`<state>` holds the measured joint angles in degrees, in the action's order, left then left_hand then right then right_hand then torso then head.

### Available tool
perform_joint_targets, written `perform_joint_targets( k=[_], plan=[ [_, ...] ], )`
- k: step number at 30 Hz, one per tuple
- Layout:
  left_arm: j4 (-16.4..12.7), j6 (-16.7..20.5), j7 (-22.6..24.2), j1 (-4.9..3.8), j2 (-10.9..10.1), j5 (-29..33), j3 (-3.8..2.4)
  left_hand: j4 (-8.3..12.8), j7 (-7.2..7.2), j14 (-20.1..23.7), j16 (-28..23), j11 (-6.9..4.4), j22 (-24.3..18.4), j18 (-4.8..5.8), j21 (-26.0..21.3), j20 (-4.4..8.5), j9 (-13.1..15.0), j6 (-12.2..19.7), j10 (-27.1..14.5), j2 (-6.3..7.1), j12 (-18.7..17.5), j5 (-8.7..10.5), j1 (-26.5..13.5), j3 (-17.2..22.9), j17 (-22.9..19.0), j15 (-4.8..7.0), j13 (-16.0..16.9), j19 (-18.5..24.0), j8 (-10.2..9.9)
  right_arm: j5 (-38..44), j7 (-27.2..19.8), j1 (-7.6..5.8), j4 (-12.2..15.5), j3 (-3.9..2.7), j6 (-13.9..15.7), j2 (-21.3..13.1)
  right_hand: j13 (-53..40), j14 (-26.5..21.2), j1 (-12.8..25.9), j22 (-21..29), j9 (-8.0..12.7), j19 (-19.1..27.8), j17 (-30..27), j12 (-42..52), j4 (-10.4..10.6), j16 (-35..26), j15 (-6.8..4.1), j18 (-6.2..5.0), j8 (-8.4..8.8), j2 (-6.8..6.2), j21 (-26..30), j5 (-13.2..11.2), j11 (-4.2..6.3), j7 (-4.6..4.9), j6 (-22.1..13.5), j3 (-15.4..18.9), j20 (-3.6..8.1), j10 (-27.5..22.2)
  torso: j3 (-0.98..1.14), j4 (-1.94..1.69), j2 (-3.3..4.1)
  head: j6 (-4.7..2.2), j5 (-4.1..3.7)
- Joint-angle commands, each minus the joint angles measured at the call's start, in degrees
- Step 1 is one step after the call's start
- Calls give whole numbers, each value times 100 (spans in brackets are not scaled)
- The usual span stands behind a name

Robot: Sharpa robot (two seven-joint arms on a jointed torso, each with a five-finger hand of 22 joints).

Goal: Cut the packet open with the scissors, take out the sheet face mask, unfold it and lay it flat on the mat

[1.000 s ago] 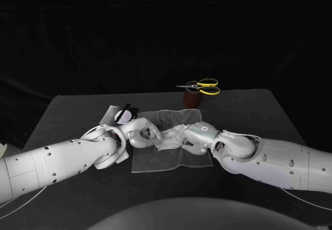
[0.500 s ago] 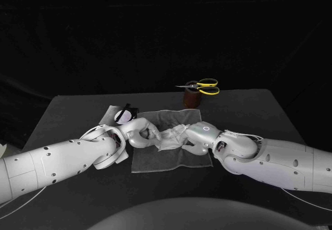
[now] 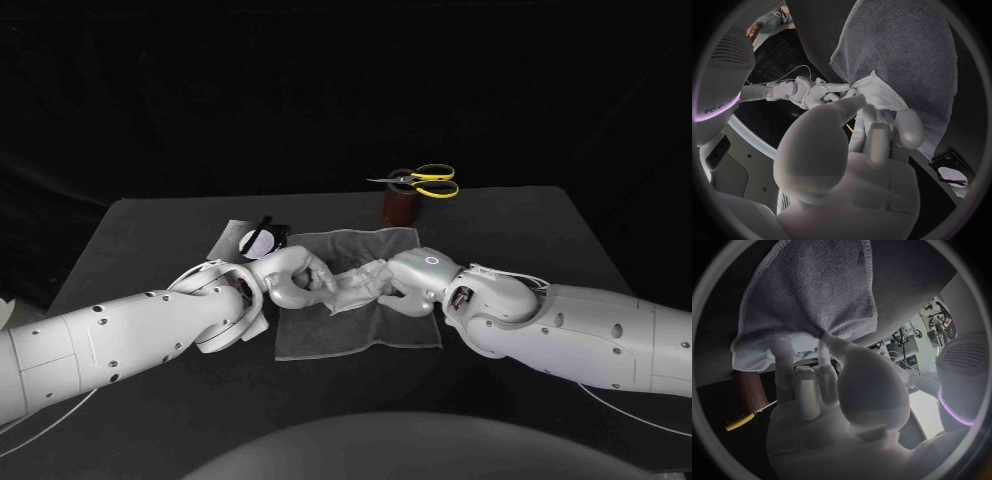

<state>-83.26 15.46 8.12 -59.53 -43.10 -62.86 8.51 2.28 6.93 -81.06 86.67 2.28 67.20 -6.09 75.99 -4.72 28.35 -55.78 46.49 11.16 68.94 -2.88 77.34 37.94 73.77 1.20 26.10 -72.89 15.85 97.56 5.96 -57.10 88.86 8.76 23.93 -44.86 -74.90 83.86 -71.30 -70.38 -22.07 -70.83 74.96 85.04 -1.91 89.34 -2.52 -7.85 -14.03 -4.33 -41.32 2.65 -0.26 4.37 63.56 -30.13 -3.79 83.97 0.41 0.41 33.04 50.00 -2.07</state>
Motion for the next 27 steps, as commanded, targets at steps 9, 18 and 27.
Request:
perform_joint_targets(
  k=[9, 18, 27],
  plan=[
    [3, -90, -30, 2, 17, 26, -4, 97, 17, 4, 15, 33, -11, 34, -25, -27, -16, 32, -38, -25, -77, 10, 140, 134, -2, -45, -29, -11, -47, -742, 81, -149, -25, -10, -376, 22, -1207, 593, -166, -36, -246, -40, 1446, 3, -109, 42, -129, -76, -320, -181, 26, 10, 122, -122, 107, 9, 65, 461, 5, 7, 1, 0, -14],
    [6, -98, -53, 2, 19, 9, -4, 125, 24, 5, 13, 38, -4, 35, -20, -29, -20, 33, -35, -26, -94, 10, 170, 185, -3, -49, -40, -15, -50, -906, 110, -189, -43, -11, -580, 38, -1201, 587, -53, -28, -317, -18, 1429, -11, -98, 34, -173, -81, -461, -425, 94, 9, 172, -182, 182, 141, 91, 457, 3, 6, -1, 0, -16],
    [8, -108, -72, 2, 21, -5, -4, 157, 29, 5, 13, 43, -5, 34, -18, -31, -24, 38, -30, -16, -108, 10, 196, 230, 0, -52, -48, -13, -55, -1081, 89, -209, -46, -11, -611, 52, -1185, 572, 290, 4, -357, 13, 1394, -46, 124, 19, -147, -87, -528, -736, 208, 10, 136, -137, 119, 596, 106, 443, 5, 6, 0, 0, -13]
  ],
)
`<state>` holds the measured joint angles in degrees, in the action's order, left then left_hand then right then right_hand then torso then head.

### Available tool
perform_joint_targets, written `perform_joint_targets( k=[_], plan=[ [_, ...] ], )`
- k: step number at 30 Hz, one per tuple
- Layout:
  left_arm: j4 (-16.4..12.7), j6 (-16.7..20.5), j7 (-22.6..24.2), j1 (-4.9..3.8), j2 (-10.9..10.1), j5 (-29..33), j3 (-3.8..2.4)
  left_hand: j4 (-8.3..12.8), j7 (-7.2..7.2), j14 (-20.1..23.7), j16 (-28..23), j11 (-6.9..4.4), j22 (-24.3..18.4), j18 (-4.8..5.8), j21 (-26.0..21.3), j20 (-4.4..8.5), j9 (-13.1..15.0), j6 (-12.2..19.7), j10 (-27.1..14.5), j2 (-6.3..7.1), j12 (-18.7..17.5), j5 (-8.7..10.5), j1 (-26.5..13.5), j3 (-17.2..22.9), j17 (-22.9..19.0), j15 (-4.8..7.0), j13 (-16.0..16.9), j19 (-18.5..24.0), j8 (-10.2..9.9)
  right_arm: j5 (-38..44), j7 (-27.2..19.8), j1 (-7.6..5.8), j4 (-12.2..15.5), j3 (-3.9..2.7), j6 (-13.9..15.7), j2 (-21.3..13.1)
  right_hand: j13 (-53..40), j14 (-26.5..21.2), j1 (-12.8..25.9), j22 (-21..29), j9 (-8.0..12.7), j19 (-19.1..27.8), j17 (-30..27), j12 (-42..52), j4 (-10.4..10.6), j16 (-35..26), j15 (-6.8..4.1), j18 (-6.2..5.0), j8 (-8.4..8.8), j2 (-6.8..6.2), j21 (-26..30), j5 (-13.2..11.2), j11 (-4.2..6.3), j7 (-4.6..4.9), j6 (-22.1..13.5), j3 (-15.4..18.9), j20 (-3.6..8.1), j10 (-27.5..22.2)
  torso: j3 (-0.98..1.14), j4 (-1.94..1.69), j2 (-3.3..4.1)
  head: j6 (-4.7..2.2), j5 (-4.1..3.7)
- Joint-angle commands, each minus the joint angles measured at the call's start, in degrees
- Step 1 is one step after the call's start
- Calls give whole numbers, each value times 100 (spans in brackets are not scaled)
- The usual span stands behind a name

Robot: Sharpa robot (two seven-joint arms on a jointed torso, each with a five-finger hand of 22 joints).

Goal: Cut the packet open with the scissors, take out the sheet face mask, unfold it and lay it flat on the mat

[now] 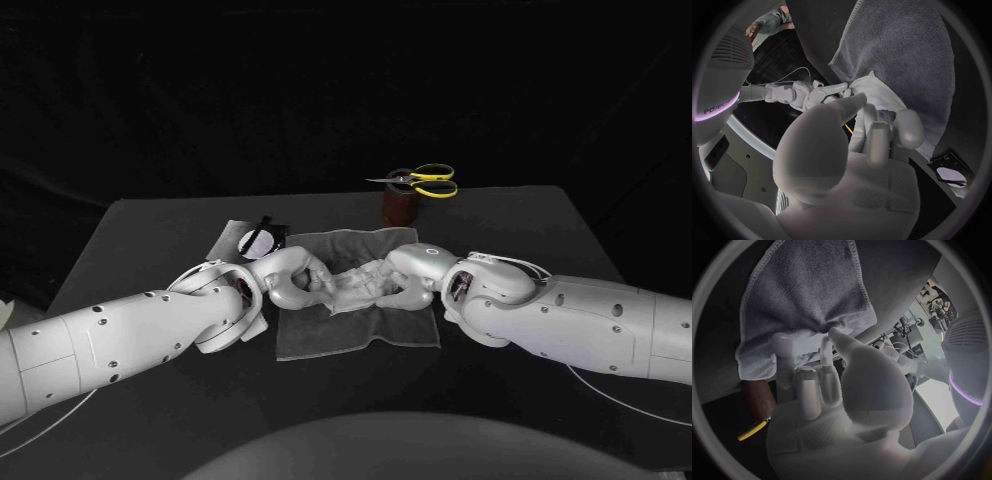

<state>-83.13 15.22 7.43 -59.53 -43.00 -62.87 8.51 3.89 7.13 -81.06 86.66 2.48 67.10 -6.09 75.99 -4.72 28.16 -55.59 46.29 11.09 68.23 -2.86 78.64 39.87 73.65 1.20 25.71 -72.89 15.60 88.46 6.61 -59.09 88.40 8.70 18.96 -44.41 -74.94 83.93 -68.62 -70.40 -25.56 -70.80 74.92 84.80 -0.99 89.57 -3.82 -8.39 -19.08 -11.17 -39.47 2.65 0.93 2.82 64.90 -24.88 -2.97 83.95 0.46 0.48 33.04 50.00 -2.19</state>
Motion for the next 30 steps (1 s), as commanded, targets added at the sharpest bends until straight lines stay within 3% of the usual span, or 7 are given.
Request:
perform_joint_targets(
  k=[1, 4, 8, 11, 17, 24, 30],
  plan=[
    [-5, -83, -4, 2, 12, -4, -4, 1, 10, 8, 12, 24, 8, 34, -16, -31, -5, 18, -9, -8, -38, 9, 69, 44, 6, -53, -10, -15, -30, -183, 21, -12, 1, -5, -101, 8, -1184, 566, 31, 5, -15, 7, 1400, -18, 55, -3, -16, -32, -33, -44, 21, 10, 18, 15, -17, 97, 24, 447, 0, 1, -1, 0, -2],
    [-6, -84, -6, 2, 14, -5, -4, 1, 10, 8, 12, 24, 8, 34, -16, -31, -5, 18, -9, -8, -38, 9, 69, 44, 6, -53, -10, -15, -30, -211, 19, -16, -3, -5, -51, 12, -1187, 566, 32, 1, -27, -1, 1402, -15, 121, -3, -19, -30, -54, 49, 16, 11, 25, 4, -17, 109, 25, 448, 0, 3, -1, 0, -1],
    [-7, -85, -8, 2, 17, -5, -4, 3, 11, 5, 14, 26, 6, 33, -17, -31, -6, 18, -8, -8, -41, 9, 71, 52, 12, -53, -12, -13, -31, -219, 29, -20, -29, -5, 25, 22, -1190, 570, -102, -10, -52, -28, 1410, -11, 280, 1, -47, -28, -86, 485, 5, 12, 60, -35, -80, -19, 34, 450, -1, 1, -2, 0, -10],
    [-7, -68, -45, 2, 38, 6, -4, -6, 17, 8, 12, 30, 2, 33, -19, -33, -7, 18, -5, -13, -44, 9, 56, 60, 8, -56, -14, -10, -31, -145, 30, -31, -66, -5, 78, 15, -1178, 563, -146, 3, -54, -18, 1394, -33, 284, -6, -45, -35, -68, 480, 48, 10, 46, -11, -171, -5, 40, 443, -2, -4, -1, 0, -34],
    [38, -104, -392, 1, 227, 323, -22, -294, 9, 130, -41, 47, -165, -5, -139, -66, 7, -17, -45, -18, -81, 12, -331, -92, -192, -86, -29, 126, -1, -519, -277, -61, 31, -19, 548, -184, -1176, 558, -349, 3, 107, -33, 1380, -41, 278, -13, 158, -13, 306, 477, 107, 44, -215, 303, -758, 55, -62, 439, -5, 7, 1, 0, -62],
    [153, -128, -815, -5, 535, 424, -122, -526, -62, -30, 2, -29, -26, 28, -62, -38, 21, -1, 187, 63, -27, 8, -581, -440, 31, -28, -28, -25, -23, -2654, -890, -195, 305, -33, 1014, -599, -1036, 455, -398, 125, 153, 141, 1137, -285, 325, -124, 229, -86, 395, 661, 508, 449, -287, 376, -823, -87, -158, 343, -10, 51, 1, 0, -102],
    [274, -288, -1194, -11, 811, 266, -159, -633, -108, -308, 68, -104, 271, 109, 139, 56, 108, 4, 565, 61, -134, 9, -566, -593, 399, 62, -95, -339, -75, -3343, -968, -231, 486, -34, 1031, -862, -1039, 458, -321, 105, 141, 126, 1144, -276, 380, -121, 231, -89, 384, 669, 489, 720, -286, 375, -816, -103, -172, 343, 7, 52, 3, 0, -150]
  ],
)
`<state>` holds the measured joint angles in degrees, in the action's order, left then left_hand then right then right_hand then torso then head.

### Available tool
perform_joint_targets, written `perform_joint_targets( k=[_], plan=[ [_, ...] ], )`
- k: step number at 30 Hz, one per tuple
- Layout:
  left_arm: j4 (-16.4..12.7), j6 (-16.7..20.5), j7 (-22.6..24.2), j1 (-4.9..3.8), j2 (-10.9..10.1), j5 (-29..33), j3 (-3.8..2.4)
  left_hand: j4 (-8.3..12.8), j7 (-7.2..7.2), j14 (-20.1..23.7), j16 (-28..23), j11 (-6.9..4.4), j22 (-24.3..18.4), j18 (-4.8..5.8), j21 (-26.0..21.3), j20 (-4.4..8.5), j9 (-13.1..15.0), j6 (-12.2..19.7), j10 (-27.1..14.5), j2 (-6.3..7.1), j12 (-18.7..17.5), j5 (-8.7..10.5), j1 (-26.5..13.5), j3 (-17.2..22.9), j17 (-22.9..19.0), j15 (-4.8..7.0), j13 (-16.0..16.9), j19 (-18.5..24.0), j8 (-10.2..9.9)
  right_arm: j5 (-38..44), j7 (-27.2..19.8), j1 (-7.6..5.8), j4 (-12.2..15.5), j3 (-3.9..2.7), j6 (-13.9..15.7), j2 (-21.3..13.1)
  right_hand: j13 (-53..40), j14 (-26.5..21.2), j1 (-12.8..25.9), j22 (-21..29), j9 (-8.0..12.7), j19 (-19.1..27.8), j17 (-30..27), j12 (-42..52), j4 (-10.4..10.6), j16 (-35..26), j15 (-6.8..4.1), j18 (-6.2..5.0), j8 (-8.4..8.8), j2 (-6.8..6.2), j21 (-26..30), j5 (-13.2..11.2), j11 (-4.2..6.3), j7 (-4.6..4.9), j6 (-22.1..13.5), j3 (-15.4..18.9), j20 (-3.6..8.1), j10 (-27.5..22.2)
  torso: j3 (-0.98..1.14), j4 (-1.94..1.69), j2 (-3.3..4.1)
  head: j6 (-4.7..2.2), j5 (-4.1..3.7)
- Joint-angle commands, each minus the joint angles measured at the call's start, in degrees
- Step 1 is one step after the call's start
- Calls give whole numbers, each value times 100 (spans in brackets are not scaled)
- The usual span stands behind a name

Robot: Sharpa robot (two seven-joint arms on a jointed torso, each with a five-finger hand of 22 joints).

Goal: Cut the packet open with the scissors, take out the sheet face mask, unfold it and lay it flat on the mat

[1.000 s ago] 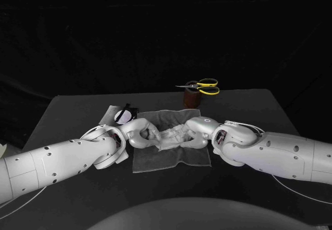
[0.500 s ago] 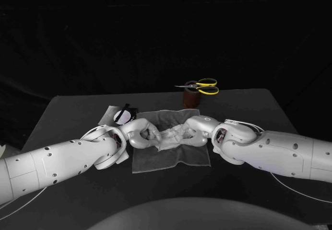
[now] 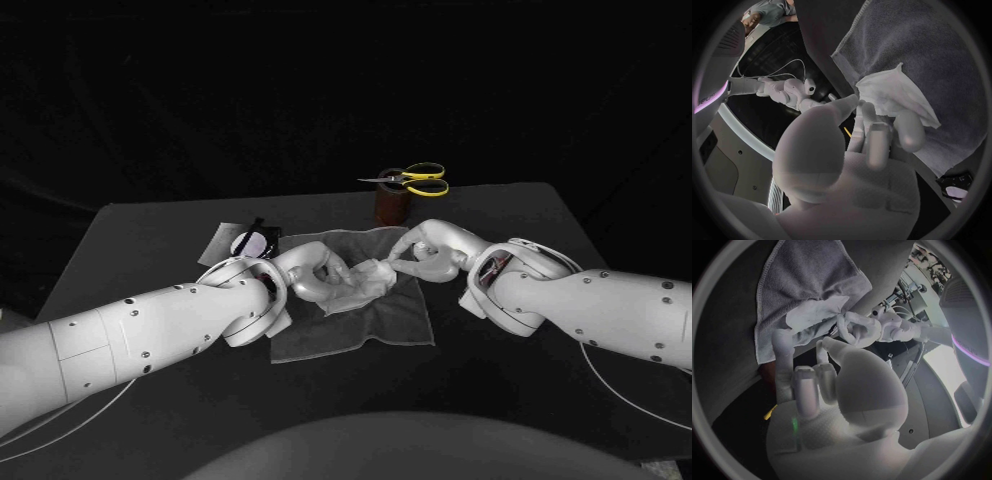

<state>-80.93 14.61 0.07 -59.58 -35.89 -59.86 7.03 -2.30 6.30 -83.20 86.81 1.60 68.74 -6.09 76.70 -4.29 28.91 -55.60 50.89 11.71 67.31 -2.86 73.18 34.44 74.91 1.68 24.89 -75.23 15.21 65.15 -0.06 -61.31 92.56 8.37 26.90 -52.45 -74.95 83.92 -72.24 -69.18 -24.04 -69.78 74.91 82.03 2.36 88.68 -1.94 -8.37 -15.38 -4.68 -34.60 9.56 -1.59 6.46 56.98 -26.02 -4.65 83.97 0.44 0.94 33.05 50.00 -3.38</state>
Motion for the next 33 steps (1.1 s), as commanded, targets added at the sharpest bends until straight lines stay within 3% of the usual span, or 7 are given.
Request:
perform_joint_targets(
  k=[1, 3, 7, 12, 22, 26, 33],
  plan=[
    [85, -267, -525, -8, 151, -83, -17, -30, -28, -135, 66, -20, 158, 122, 103, 19, 47, 4, 149, 8, -51, 10, -29, -75, 340, 19, -16, -150, -38, -1052, -287, -10, 90, 0, 237, -86, -1038, 458, 50, -20, -11, 20, 1144, 0, 52, -33, 42, -91, 12, 20, -5, 39, -34, 11, -22, 12, -4, 341, 13, 12, 1, 0, -38],
    [128, -324, -618, -12, 225, -149, -23, -55, -29, -210, 95, -19, 268, 150, 177, 28, 69, 16, 221, 32, -53, 10, -50, -122, 475, 23, -14, -241, -49, -1096, -263, -10, 117, 0, 231, -122, -1039, 461, 63, -24, -13, 16, 1152, 3, 61, -29, 42, -90, 9, 17, -11, 48, -33, 10, -18, 15, -5, 342, 4, 16, -2, 0, -43],
    [220, -442, -803, -24, 407, -311, -36, -123, -34, -382, 168, -4, 456, 197, 307, 39, 160, 1, 614, 117, 113, 10, -112, -293, 803, 18, 420, -404, -38, -1122, -185, -10, 177, 1, 206, -186, -1039, 462, 76, -25, -15, 14, 1152, 4, 68, -29, 41, -90, 6, 8, -12, 55, -32, 9, -18, 21, -5, 343, 12, 28, 0, 0, -62],
    [329, -580, -992, -41, 637, -488, -44, -215, -49, -479, 212, -5, 603, 233, 407, 39, 291, -46, 877, 192, 241, 10, -187, -510, 1006, 18, 771, -523, 17, -1059, -65, -10, 223, 3, 160, -214, -1034, 458, 102, -21, -20, 16, 1142, -4, 78, -33, 41, -93, 1, -26, 4, 64, -31, 7, -19, 41, -5, 340, 12, 12, 5, 0, -88],
    [422, -575, -1108, -50, 890, -579, -49, -504, -58, -510, 219, -12, 646, 244, 436, 48, 504, -19, 1029, 289, 288, 11, -363, -988, 1070, 23, 1019, -567, 74, -964, 94, -9, 217, 7, 98, -190, -1031, 455, 109, -16, -22, 21, 1136, -9, 78, -36, 40, -97, -1, -43, 23, 79, -30, 5, -19, 47, -5, 338, -4, 3, -1, 0, -106],
    [441, -563, -1131, -51, 929, -584, -50, -627, -77, -518, 221, -22, 665, 248, 446, 59, 598, -24, 1085, 264, 313, 10, -327, -1174, 1088, 36, 1134, -583, 105, -950, 117, -9, 207, 7, 88, -182, -1036, 455, 115, -21, -23, 16, 1136, 0, 79, -36, 40, -95, -3, -54, 11, 82, -29, 5, -19, 52, -6, 341, -7, -2, -1, 0, -117],
    [489, -577, -1178, -51, 999, -588, -51, -581, -113, -528, 222, -59, 681, 251, 456, 83, 699, -44, 1109, 28, 302, 8, 81, -1073, 1111, 67, 1211, -597, 135, -941, 135, -8, 188, 8, 77, -165, -1036, 455, 115, -21, -23, 16, 1136, 0, 79, -36, 40, -95, -3, -54, 11, 82, -29, 5, -19, 52, -6, 341, -7, -1, 1, 0, -110]
  ],
)
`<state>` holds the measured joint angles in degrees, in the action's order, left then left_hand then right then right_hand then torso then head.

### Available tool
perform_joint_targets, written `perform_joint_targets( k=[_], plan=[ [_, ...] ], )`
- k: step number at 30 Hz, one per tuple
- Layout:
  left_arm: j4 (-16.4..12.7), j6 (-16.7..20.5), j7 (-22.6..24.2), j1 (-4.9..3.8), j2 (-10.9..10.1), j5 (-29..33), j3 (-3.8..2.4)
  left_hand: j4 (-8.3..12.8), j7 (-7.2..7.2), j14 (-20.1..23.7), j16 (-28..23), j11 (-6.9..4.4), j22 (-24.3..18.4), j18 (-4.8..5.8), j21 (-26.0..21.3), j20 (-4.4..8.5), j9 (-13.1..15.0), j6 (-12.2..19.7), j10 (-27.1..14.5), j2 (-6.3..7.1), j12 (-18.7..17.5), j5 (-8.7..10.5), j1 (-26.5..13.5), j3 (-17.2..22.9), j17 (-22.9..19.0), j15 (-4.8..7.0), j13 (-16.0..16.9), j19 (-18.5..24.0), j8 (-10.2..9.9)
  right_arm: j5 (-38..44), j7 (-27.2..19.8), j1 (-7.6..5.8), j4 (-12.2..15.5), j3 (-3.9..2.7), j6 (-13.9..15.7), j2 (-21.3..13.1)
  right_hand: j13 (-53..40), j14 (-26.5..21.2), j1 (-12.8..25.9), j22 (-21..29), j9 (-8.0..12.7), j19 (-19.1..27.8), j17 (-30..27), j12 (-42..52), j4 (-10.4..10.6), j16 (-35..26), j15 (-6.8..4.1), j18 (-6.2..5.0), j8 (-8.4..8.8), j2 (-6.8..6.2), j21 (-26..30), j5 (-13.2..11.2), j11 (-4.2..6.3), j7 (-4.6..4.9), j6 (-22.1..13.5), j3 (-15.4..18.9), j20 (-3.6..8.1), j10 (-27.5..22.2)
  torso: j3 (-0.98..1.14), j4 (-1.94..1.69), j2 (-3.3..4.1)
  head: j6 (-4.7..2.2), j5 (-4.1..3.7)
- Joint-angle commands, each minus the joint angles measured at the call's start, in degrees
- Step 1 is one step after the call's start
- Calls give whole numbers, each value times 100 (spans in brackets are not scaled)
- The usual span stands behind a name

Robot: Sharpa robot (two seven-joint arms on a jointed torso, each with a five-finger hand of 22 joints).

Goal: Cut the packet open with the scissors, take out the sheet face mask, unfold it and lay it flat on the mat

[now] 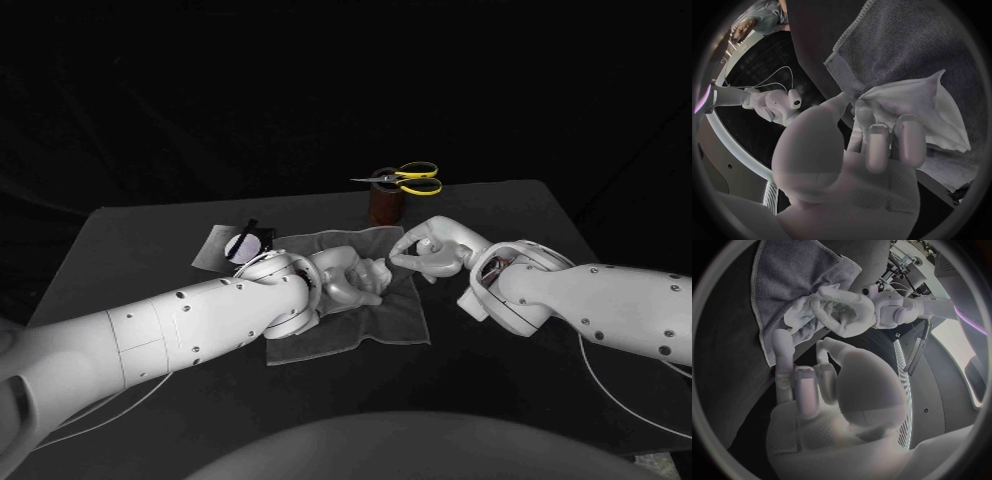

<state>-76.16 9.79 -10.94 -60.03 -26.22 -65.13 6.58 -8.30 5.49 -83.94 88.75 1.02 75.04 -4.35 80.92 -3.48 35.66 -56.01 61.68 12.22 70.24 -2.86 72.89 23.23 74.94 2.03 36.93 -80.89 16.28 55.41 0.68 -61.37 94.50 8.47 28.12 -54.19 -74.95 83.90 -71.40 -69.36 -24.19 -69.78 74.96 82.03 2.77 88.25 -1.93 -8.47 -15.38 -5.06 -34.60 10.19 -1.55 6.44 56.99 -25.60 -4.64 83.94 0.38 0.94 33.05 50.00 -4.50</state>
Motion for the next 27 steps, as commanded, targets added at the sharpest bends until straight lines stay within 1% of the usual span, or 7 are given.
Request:
perform_joint_targets(
  k=[1, 7, 10, 16, 20, 23, 27],
  plan=[
    [18, -93, -85, -6, 41, -60, -6, 24, -32, -453, 28, -2, 52, 78, 34, 5, 35, -5, 30, -40, 6, 8, 147, 63, 1108, 34, 17, -32, 28, 34, 63, -2, -9, -2, -46, 11, -1036, 457, 31, -3, -9, 16, 1131, 0, 38, 7, 39, -85, -3, -15, 11, 19, -33, 6, -20, 10, -6, 344, 0, 0, 0, 0, 3],
    [61, -53, -116, -6, 54, -84, -8, 117, -68, -458, 28, -32, 56, 78, 35, 27, 142, -107, 75, -187, 20, 8, 444, 254, 1120, 60, 144, -36, 126, 36, 69, -2, -28, -2, -54, 18, -1031, 455, 36, 2, -10, 21, 1127, -7, 41, 5, 39, -87, -5, -21, 26, 19, -33, 6, -19, 14, -6, 342, 3, 2, 0, 0, 5],
    [80, -32, -128, -6, 49, -108, -14, 149, -56, -462, 29, -24, 60, 80, 37, 34, 198, -119, 109, -189, 47, 8, 510, 318, 1130, 58, 231, -38, 180, 36, 71, -2, -42, -1, -58, 24, -1031, 455, 36, 2, -10, 21, 1127, -7, 41, 5, 39, -87, -5, -21, 26, 19, -33, 6, -19, 14, -6, 342, 3, 1, -1, 0, -1],
    [96, -64, -172, -6, 41, -175, -22, 94, -11, -462, 27, 17, 56, 81, 33, 22, 307, -64, 147, -1, 100, 10, 366, 213, 1132, 26, 333, -36, 272, 37, 73, -2, -60, -1, -63, 33, -1036, 456, 42, 2, -12, 21, 1128, 2, 44, 6, 38, -87, -9, -24, 27, 16, -32, 5, -16, 16, -6, 345, 4, 1, 0, 0, 0],
    [93, -78, -211, -6, 36, -207, -24, -106, 9, -473, 33, 41, 67, 83, 39, 0, 419, 11, 193, 206, 151, 11, 41, -105, 1162, 1, 433, -44, 363, 37, 72, -2, -68, 0, -63, 38, -1034, 455, 44, 0, -13, 20, 1125, -2, 46, 5, 38, -87, -10, -27, 24, 11, -32, 4, -15, 18, -6, 343, 4, -3, 0, 0, -8],
    [92, -79, -236, -6, 35, -218, -25, -252, 9, -476, 34, 43, 71, 84, 40, -7, 494, 67, 197, 262, 164, 9, -96, -326, 1168, -3, 467, -47, 423, 37, 74, -2, -74, 0, -66, 42, -1034, 455, 44, 0, -13, 20, 1125, -2, 46, 5, 38, -87, -10, -27, 24, 11, -32, 4, -15, 18, -6, 343, 3, -2, -3, 0, -3],
    [91, -73, -264, -6, 37, -241, -26, -445, 3, -479, 34, 37, 75, 84, 41, -8, 598, 134, 202, 248, 180, 12, -122, -624, 1178, 0, 527, -50, 516, 37, 76, -1, -83, 1, -69, 47, -1034, 455, 44, 0, -13, 20, 1125, -2, 46, 5, 38, -87, -10, -27, 24, 11, -32, 4, -15, 18, -6, 343, 2, -3, -1, 0, 0]
  ],
)
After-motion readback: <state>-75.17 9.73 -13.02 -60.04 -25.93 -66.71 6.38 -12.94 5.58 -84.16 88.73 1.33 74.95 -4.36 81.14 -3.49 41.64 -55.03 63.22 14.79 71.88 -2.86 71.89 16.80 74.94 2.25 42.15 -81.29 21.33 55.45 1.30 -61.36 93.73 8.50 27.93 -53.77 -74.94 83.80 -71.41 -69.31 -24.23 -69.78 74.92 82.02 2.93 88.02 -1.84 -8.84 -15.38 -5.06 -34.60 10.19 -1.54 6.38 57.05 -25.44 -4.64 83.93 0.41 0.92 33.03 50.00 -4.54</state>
